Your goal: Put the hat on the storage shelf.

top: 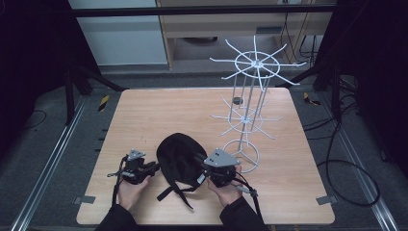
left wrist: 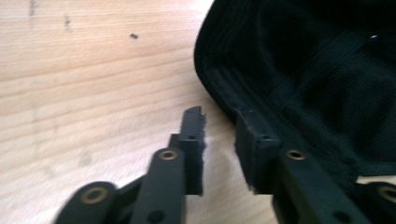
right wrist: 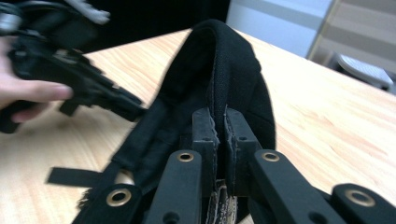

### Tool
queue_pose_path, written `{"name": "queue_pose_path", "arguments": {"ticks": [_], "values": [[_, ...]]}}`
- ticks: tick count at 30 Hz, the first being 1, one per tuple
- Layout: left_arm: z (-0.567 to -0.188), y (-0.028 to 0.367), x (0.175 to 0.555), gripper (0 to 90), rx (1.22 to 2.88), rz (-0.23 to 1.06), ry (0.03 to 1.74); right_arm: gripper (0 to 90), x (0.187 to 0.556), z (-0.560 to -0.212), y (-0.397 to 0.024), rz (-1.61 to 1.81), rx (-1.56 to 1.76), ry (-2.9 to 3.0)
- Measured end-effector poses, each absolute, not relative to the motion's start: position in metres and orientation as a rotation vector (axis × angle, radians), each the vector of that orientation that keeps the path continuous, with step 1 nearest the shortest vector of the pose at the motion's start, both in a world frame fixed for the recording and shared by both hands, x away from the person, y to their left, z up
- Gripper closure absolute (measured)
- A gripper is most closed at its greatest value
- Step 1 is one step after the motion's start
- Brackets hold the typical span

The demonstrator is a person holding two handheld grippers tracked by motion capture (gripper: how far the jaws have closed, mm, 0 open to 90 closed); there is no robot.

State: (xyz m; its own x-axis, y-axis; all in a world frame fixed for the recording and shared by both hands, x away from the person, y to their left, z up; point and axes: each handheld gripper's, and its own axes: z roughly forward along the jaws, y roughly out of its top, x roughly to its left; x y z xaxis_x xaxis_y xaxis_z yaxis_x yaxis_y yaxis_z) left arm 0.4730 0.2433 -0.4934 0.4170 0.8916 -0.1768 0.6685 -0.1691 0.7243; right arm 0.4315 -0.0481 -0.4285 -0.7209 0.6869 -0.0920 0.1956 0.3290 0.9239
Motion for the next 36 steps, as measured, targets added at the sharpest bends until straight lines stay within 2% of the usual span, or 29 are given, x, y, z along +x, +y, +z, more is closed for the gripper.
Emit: {"name": "queue_pose_path", "arguments": {"ticks": [10, 16, 26, 27, 30, 31, 34, 36], "values": [[-0.500, 0.236, 0.482, 83.2, 1.954, 0.382, 1.293, 84.8, 0.419, -0.437, -0.031, 1.396, 0.579, 2.282], [-0.498, 0.238, 0.481, 83.4, 1.944, 0.356, 1.289, 84.6, 0.415, -0.452, -0.033, 1.390, 0.605, 2.343], [-0.465, 0.248, 0.462, 70.3, 1.777, 0.316, 1.198, 84.4, 0.414, -0.454, -0.034, 1.357, 0.622, 2.343], [-0.456, 0.248, 0.456, 66.5, 1.740, 0.307, 1.168, 84.3, 0.414, -0.454, -0.034, 1.353, 0.627, 2.345], [-0.447, 0.247, 0.452, 63.1, 1.716, 0.304, 1.142, 84.0, 0.414, -0.454, -0.034, 1.355, 0.637, 2.347], [-0.441, 0.243, 0.450, 58.9, 1.707, 0.297, 1.116, 83.8, 0.414, -0.454, -0.035, 1.357, 0.640, 2.349], [-0.436, 0.237, 0.447, 55.0, 1.701, 0.289, 1.094, 83.6, 0.414, -0.454, -0.035, 1.359, 0.641, 2.350], [-0.433, 0.231, 0.444, 49.1, 1.696, 0.281, 1.068, 83.5, 0.414, -0.455, -0.035, 1.358, 0.642, 2.352]]}}
